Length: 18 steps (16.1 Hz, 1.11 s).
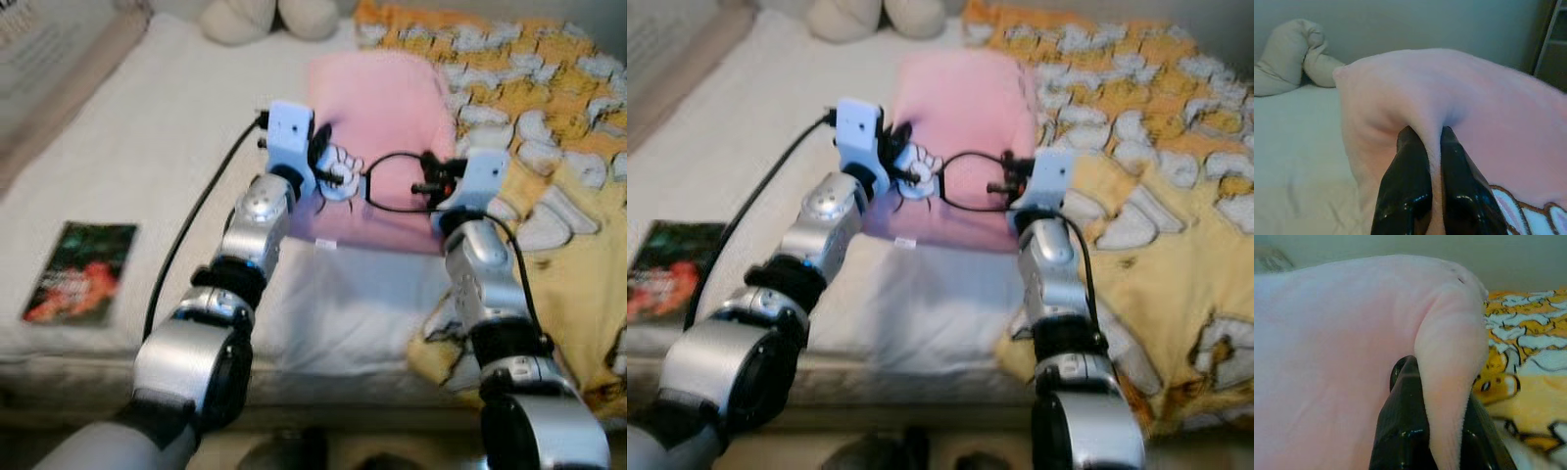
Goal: Clean up the room
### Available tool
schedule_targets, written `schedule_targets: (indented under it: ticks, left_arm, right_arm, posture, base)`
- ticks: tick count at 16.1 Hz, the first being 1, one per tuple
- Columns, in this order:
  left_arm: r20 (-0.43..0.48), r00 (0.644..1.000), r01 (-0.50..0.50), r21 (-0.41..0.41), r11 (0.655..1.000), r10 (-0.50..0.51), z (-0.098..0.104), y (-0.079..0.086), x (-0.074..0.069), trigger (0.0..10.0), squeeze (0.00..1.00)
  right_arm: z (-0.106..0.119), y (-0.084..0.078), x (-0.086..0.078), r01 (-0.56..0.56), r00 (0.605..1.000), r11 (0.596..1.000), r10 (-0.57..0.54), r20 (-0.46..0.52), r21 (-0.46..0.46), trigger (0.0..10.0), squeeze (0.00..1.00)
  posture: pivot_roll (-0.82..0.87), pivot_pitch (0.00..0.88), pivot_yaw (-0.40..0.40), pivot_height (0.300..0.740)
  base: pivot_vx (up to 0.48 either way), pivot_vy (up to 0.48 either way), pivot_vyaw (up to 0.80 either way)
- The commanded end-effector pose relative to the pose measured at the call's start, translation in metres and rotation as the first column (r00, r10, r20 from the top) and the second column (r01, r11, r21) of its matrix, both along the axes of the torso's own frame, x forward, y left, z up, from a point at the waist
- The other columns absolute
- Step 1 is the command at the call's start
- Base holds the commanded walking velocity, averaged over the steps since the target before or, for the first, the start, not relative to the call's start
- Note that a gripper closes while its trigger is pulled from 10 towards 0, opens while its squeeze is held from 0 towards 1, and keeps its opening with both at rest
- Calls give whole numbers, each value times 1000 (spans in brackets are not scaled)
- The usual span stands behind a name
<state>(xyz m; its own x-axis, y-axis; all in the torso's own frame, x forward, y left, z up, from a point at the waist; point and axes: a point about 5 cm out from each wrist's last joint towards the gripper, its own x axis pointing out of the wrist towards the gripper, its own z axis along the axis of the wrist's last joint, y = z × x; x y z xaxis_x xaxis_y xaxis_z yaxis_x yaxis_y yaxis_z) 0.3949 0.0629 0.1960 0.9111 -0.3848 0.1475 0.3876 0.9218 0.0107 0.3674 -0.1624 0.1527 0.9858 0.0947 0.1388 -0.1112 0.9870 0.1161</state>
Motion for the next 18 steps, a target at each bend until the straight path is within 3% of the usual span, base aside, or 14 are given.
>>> schedule_targets:
  ticks: [1,9,14,18]
  left_arm:
    - [74,996,-44,-17,999,45,15,10,2,10000,0]
    - [41,998,-52,61,997,49,7,12,4,10000,0]
    - [35,998,-62,23,998,61,10,13,5,10000,0]
    - [31,998,-64,43,997,63,8,13,5,10000,0]
  right_arm:
    - [10,-4,2,14,999,1000,-14,43,-7,10000,0]
    - [-4,1,1,5,1000,1000,-6,-18,-26,10000,0]
    - [-9,-3,-3,-2,1000,999,1,-21,-38,10000,0]
    - [-12,-10,-3,31,999,999,-32,-39,-34,10000,0]
  posture:
    - [30,0,14,740]
    - [33,0,4,740]
    - [16,0,15,740]
    - [19,0,10,740]
  base:
    - [0,480,0]
    - [0,480,51]
    - [0,460,184]
    - [191,414,333]
